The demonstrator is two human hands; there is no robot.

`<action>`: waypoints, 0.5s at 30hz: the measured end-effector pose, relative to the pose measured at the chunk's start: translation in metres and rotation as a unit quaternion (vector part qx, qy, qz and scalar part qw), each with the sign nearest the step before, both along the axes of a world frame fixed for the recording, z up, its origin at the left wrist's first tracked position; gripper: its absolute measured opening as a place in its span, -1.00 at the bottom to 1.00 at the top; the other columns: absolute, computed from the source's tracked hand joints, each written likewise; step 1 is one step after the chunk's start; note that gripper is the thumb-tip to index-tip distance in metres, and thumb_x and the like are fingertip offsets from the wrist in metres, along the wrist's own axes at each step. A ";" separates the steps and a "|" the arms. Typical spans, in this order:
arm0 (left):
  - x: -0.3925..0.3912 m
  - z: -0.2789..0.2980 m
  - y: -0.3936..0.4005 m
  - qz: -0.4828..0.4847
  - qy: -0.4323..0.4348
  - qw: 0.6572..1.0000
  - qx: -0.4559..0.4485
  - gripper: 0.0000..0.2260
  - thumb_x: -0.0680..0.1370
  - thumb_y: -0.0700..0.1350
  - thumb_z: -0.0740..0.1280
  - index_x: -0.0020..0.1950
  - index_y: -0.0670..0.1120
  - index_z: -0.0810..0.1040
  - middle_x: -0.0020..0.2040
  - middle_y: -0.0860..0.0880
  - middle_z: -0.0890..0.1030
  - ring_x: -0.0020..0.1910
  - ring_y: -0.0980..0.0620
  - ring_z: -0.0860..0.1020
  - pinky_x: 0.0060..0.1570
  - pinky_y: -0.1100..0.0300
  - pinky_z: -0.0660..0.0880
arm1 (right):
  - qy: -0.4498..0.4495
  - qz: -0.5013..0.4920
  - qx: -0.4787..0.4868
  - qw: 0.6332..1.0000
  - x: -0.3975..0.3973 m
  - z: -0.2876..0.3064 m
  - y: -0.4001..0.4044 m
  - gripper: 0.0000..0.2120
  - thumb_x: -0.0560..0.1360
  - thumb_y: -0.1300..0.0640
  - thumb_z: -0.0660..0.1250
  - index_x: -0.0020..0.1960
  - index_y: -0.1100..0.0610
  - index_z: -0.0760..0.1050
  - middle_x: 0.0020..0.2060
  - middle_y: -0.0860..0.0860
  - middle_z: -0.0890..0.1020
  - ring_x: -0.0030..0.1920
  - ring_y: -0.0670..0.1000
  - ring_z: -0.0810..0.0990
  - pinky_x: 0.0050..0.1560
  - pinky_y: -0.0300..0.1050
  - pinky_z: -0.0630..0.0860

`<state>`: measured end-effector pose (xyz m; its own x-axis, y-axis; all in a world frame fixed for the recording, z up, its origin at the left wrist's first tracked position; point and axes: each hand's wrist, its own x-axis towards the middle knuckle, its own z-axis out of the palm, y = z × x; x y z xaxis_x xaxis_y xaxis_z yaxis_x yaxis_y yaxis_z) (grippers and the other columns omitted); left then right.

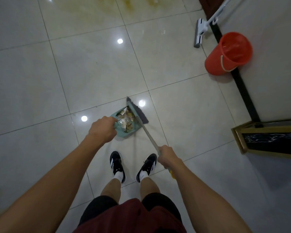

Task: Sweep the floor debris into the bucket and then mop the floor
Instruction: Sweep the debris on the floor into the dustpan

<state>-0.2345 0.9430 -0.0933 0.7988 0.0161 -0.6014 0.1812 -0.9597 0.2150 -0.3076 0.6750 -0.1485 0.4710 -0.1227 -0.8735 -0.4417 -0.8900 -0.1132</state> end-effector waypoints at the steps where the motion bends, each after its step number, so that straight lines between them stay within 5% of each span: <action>1: -0.002 0.000 0.002 0.004 -0.001 1.000 0.000 -0.62 0.53 -0.19 0.29 0.33 0.00 0.57 0.02 -0.09 0.64 -0.10 -0.10 0.60 -0.13 0.06 0.60 | 0.008 -0.012 0.013 1.000 -0.004 0.002 0.001 -0.59 0.48 0.38 0.27 0.30 0.22 0.51 0.02 0.18 0.56 -0.11 0.21 0.64 -0.15 0.11 0.69; 6: -0.013 0.005 0.012 0.027 -0.008 1.000 -0.015 -0.66 0.51 -0.19 0.27 0.26 -0.02 0.61 -0.03 -0.10 0.63 -0.14 -0.12 0.59 -0.16 0.06 0.58 | 0.018 -0.098 0.056 0.993 -0.017 0.016 -0.006 -0.45 0.49 0.42 0.31 0.45 0.14 0.44 0.06 0.20 0.54 -0.20 0.16 0.58 -0.25 0.02 0.66; 10: -0.020 0.009 0.017 0.028 -0.009 0.999 -0.019 -0.68 0.54 -0.18 0.27 0.28 -0.03 0.59 -0.03 -0.09 0.63 -0.17 -0.07 0.55 -0.25 0.11 0.50 | 0.028 -0.155 0.075 0.985 -0.021 0.028 -0.015 -0.36 0.47 0.45 0.32 0.49 0.07 0.40 -0.10 0.17 0.56 -0.37 0.06 0.44 -0.45 -0.15 0.44; 15: -0.028 0.015 0.036 0.053 -0.009 0.998 -0.019 -0.64 0.55 -0.16 0.28 0.34 -0.02 0.58 0.05 -0.11 0.64 -0.14 -0.05 0.50 -0.23 0.13 0.43 | 0.014 -0.179 0.081 0.980 -0.020 0.045 -0.021 -0.35 0.45 0.47 0.29 0.48 0.08 0.41 -0.16 0.20 0.58 -0.42 0.04 0.40 -0.45 -0.14 0.39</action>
<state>-0.2622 0.9787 -0.0781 0.8043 0.0776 -0.5891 0.2763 -0.9266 0.2552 -0.3276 0.6539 -0.1034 0.3993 -0.1344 -0.9069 -0.7279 -0.6478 -0.2245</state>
